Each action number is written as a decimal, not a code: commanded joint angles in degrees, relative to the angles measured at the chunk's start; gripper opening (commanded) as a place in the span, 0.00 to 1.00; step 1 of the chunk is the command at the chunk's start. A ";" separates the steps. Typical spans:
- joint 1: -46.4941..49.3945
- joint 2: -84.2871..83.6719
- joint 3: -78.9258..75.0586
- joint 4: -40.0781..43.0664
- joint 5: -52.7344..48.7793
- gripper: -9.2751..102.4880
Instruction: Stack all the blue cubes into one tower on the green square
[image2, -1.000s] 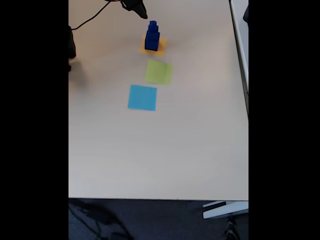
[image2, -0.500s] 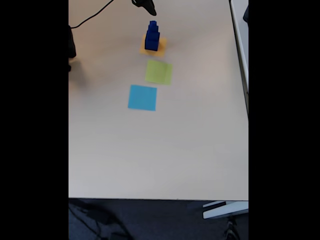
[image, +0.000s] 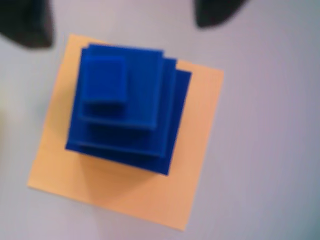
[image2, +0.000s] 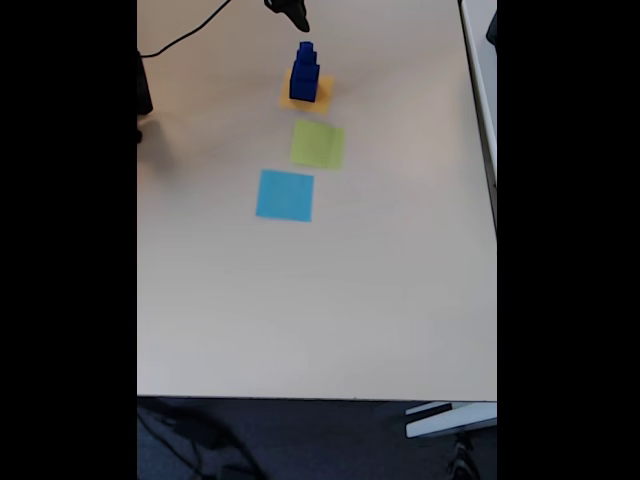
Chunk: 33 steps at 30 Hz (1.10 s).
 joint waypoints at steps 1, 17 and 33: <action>-0.18 0.62 -2.20 -1.23 0.44 0.22; 0.97 2.64 8.88 -8.79 0.44 0.24; 0.97 0.62 6.24 -8.79 -0.53 0.25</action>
